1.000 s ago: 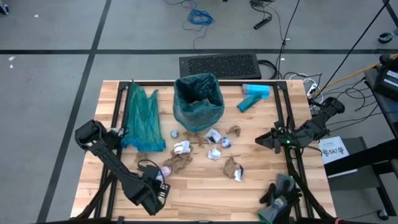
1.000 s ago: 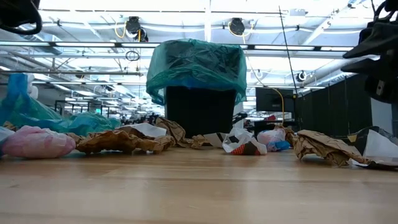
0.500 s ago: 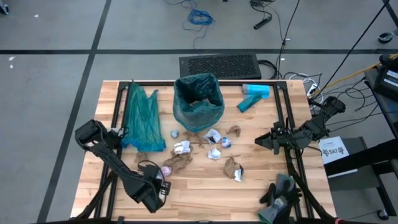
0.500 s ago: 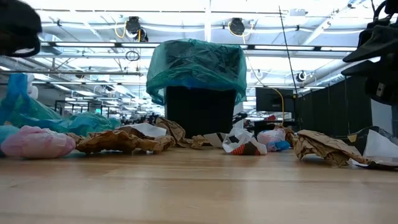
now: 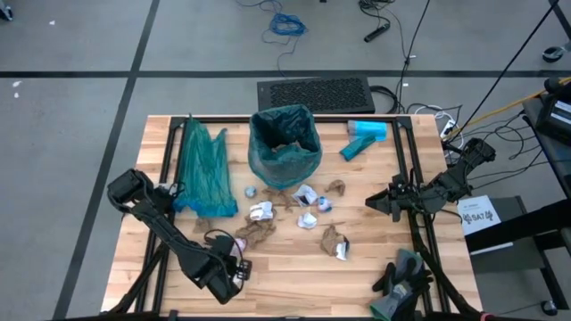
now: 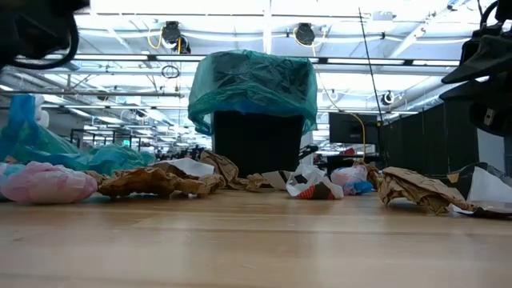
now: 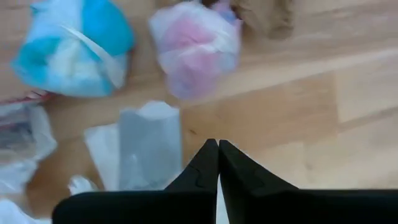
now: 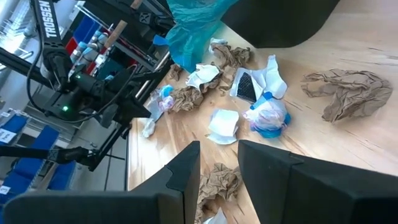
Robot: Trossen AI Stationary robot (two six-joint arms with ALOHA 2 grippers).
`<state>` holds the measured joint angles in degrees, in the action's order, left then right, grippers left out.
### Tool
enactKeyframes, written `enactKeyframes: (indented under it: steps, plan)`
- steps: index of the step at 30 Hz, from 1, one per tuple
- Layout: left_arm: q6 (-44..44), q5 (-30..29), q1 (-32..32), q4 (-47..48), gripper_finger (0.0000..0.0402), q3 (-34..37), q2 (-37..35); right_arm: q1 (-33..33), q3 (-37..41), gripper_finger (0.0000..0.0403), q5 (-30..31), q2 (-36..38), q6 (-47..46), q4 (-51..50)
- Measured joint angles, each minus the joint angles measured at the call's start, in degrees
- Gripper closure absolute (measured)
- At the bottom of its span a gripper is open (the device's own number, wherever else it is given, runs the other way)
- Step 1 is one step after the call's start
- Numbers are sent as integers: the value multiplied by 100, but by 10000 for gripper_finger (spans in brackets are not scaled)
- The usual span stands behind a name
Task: Place trash/remove bag and relplace
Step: Put the white paper into the blue trash bag inside the black trash bin, then put the white napkin into the blue trash bag inside the black trash bin
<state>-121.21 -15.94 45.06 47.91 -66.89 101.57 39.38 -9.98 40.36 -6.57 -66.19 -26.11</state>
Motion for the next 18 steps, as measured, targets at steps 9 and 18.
enactKeyframes:
  steps: [9, 18]
  plan:
    - [514, -87, -11, -503, 383, 0, -180, 0, 0, 303, 2, 0, 0, -39]
    - [661, -179, -97, -607, 341, 0, -183, 0, 0, 303, 2, 0, 0, -59]
